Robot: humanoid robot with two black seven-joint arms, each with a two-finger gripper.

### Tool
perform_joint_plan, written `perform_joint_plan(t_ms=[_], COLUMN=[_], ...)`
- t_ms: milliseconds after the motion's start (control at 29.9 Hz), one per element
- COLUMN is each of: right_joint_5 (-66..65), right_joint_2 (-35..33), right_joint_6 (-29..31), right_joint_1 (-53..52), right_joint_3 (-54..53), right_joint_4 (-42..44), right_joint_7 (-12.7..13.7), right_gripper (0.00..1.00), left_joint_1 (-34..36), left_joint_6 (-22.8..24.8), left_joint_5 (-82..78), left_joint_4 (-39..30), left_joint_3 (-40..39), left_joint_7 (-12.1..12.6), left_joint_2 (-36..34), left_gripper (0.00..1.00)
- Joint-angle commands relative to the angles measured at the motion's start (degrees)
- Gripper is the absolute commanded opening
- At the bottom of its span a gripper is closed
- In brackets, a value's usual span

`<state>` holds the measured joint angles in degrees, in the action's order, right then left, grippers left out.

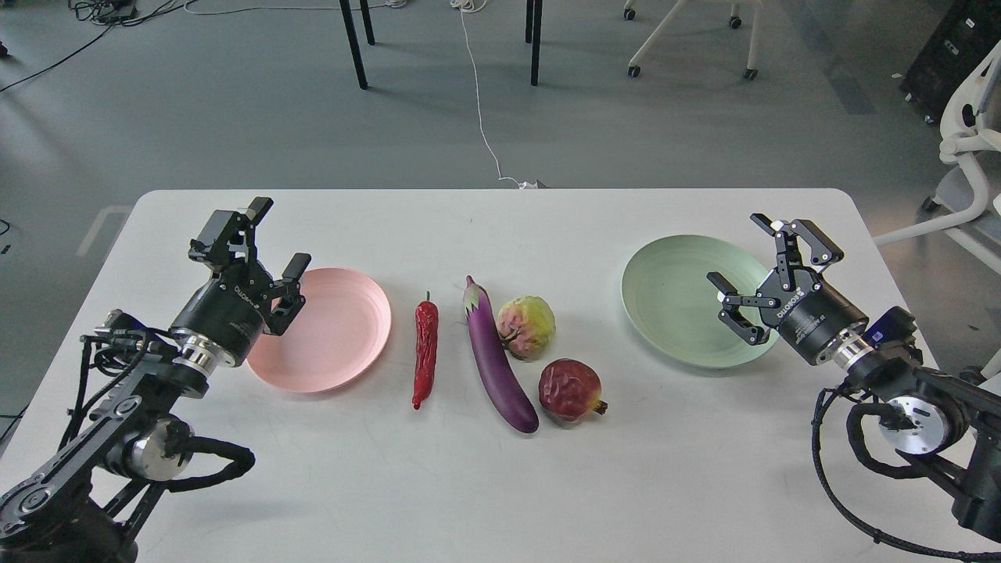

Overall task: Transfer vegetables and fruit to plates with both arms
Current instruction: 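Move the right gripper over the small fig-like fruit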

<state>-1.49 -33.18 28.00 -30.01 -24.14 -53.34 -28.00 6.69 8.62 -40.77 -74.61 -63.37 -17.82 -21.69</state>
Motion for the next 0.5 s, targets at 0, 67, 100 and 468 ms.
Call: perform_joint_plan(t_ms=[0, 67, 100, 468], right_joint_5=[0.0, -0.1, -0.8, -36.9], right_joint_2=[-1.3, -1.4, -1.6, -7.6], right_joint_6=[0.0, 0.0, 0.0, 0.0], right_joint_1=[0.4, 0.4, 0.1, -27.7], right_joint_3=[-0.4, -0.3, -0.1, 15.1], right_joint_4=[-1.0, -1.2, -1.2, -4.6], right_joint_7=[0.0, 0.0, 0.0, 0.0], right_gripper=[0.98, 0.98, 0.98, 0.98], left_joint_1=[-0.8, -0.7, -0.7, -0.3], left_joint_6=[-0.1, 0.0, 0.1, 0.4], left_joint_5=[-0.4, 0.0, 0.3, 8.6], left_joint_4=[-0.3, -0.3, -0.3, 0.1], left_joint_3=[0.1, 0.1, 0.0, -0.4], left_joint_7=[-0.3, 0.1, 0.3, -1.9], left_joint_2=[-0.3, -0.3, -0.4, -0.4], left_gripper=[0.98, 0.98, 0.98, 0.98])
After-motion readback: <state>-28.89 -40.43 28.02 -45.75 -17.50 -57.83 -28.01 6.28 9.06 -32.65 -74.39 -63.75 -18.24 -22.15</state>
